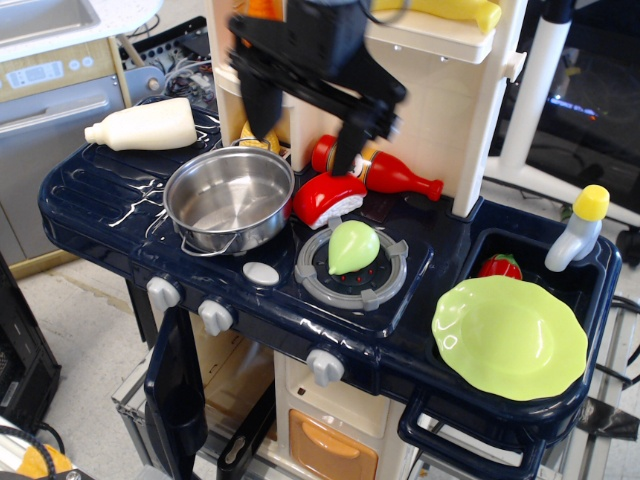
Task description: Put pear on plate
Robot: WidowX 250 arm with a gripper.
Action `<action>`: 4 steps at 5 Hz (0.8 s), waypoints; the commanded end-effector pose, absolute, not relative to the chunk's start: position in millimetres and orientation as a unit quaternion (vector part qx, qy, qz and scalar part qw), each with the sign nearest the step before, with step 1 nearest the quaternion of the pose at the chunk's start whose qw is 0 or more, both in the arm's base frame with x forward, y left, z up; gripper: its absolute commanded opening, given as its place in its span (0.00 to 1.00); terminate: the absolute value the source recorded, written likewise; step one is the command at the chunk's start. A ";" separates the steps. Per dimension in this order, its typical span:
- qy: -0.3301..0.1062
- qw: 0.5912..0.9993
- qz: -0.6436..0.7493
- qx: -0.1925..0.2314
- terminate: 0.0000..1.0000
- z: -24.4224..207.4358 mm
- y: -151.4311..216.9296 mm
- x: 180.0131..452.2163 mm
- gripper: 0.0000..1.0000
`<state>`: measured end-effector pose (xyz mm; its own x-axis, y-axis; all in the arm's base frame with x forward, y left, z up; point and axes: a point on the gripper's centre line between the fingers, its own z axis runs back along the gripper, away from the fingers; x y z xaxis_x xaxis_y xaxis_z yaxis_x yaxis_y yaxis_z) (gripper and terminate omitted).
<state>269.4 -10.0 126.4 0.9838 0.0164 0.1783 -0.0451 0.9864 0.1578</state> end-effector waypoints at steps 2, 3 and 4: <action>-0.136 0.990 0.001 0.036 0.00 86.2 -24.3 282.6 1.00; -0.141 0.990 -0.003 0.027 0.00 69.1 -28.6 286.2 1.00; -0.147 0.989 -0.004 0.012 0.00 52.8 -22.6 290.5 1.00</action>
<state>287.2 -21.4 41.1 0.9643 0.0136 0.2646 -0.0189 0.9997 0.0175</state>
